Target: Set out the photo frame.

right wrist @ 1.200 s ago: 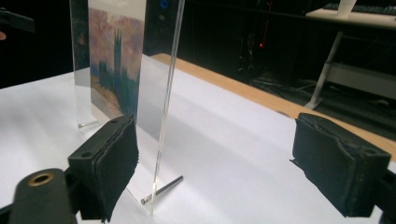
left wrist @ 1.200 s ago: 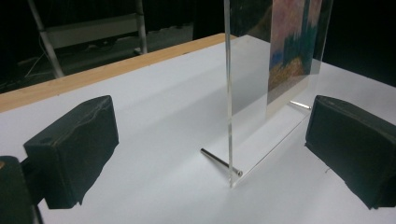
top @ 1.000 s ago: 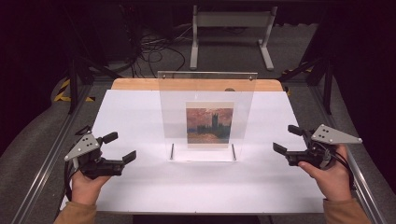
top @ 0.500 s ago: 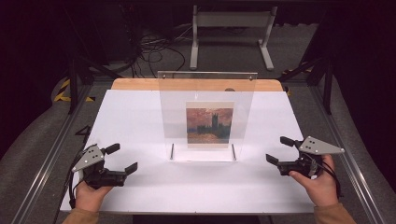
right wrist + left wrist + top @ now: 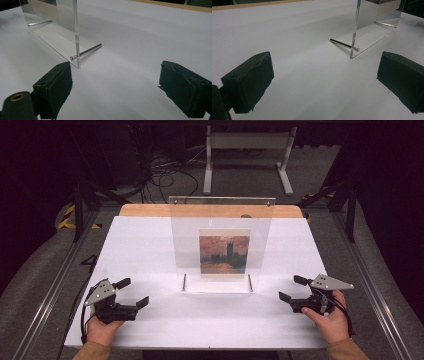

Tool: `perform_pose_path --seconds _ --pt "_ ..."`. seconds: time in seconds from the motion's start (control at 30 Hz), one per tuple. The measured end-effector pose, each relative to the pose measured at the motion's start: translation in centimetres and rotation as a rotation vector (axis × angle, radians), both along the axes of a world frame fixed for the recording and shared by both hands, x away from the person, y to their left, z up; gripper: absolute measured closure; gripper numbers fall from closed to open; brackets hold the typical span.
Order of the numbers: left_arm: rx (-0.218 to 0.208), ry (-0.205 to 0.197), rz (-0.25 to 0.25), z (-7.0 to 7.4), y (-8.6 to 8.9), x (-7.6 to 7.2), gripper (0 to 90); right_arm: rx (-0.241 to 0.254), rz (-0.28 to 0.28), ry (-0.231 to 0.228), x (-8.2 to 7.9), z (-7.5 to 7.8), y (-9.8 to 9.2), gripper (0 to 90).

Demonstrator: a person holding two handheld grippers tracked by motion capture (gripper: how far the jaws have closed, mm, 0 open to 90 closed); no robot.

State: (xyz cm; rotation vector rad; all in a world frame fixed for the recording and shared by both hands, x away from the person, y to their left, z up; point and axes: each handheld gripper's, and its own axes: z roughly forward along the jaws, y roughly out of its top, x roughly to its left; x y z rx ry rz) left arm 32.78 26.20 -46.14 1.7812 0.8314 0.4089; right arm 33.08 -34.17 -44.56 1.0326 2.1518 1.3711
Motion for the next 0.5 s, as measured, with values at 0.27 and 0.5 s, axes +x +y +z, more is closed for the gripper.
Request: perform_pose_path --seconds 0.27,0.5 --pt "0.008 0.01 -0.003 -0.32 -0.13 0.24 0.8 -0.036 0.003 0.004 0.07 -0.69 0.35 10.7" --pt "0.001 0.008 0.0 -0.16 -0.14 0.16 0.9 -0.04 0.001 0.002 0.13 -0.69 0.39 10.2"
